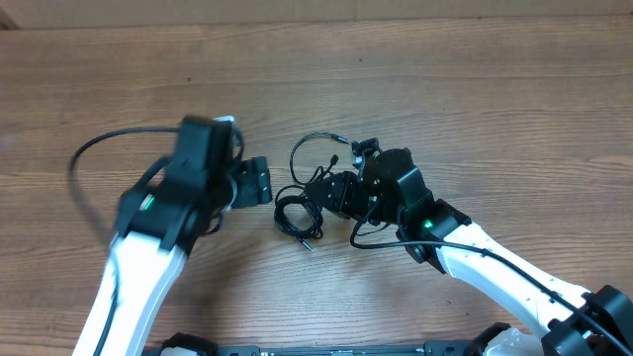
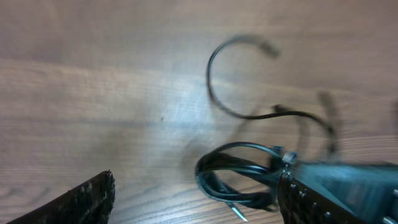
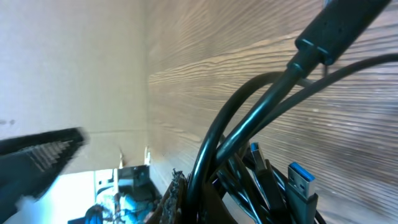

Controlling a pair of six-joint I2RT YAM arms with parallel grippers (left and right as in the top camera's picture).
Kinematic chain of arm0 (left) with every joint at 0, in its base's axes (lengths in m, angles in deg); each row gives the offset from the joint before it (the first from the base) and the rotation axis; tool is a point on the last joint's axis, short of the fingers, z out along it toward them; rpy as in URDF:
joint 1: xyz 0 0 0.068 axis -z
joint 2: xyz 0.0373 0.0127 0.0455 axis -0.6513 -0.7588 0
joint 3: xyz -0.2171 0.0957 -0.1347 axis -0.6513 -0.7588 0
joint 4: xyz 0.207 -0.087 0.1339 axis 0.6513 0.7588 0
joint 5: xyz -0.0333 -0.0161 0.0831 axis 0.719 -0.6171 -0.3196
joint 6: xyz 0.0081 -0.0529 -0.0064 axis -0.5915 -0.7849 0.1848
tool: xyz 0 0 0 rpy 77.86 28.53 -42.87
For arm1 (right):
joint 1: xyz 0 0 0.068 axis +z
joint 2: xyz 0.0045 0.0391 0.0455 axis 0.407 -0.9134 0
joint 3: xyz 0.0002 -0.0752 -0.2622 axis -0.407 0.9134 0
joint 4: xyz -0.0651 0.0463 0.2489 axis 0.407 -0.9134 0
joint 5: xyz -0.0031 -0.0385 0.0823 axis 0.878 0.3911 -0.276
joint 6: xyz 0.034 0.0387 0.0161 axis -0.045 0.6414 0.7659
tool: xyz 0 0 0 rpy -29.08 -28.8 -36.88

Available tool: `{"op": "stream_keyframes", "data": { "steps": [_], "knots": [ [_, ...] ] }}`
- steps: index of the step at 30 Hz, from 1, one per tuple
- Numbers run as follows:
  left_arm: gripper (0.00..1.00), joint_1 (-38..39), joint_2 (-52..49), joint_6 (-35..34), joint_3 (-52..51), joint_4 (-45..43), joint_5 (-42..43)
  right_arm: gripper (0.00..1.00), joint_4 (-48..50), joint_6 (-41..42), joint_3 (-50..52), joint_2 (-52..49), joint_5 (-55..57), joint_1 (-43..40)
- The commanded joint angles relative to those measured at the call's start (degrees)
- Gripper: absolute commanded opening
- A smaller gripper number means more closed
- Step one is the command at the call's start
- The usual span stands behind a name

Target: Untangle cables

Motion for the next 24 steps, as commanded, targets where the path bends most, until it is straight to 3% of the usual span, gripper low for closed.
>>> {"op": "stream_keyframes", "data": {
  "steps": [1,8,14,21,24],
  "knots": [
    [0.85,-0.4,8.8,2.0,1.0,1.2,-1.0,0.04,2.4,-0.6,-1.2,0.1,-4.0,0.3],
    [0.86,-0.4,26.5,1.0,-4.3,1.9,-1.7,0.04,10.6,-4.0,-1.2,0.1,-14.3,0.2],
    [0.95,-0.4,39.7,-1.2,-13.0,2.2,-2.6,0.04,19.6,-6.3,-1.2,0.1,-26.0,0.2],
    [1.0,-0.4,41.7,-8.1,-21.9,0.3,1.3,0.04,21.9,-1.9,-1.2,0.1,-28.4,0.2],
    [0.89,-0.4,41.7,-8.1,-27.6,-6.4,7.0,0.04,21.9,3.1,-1.2,0.1,-28.4,0.2]
  ]
}}
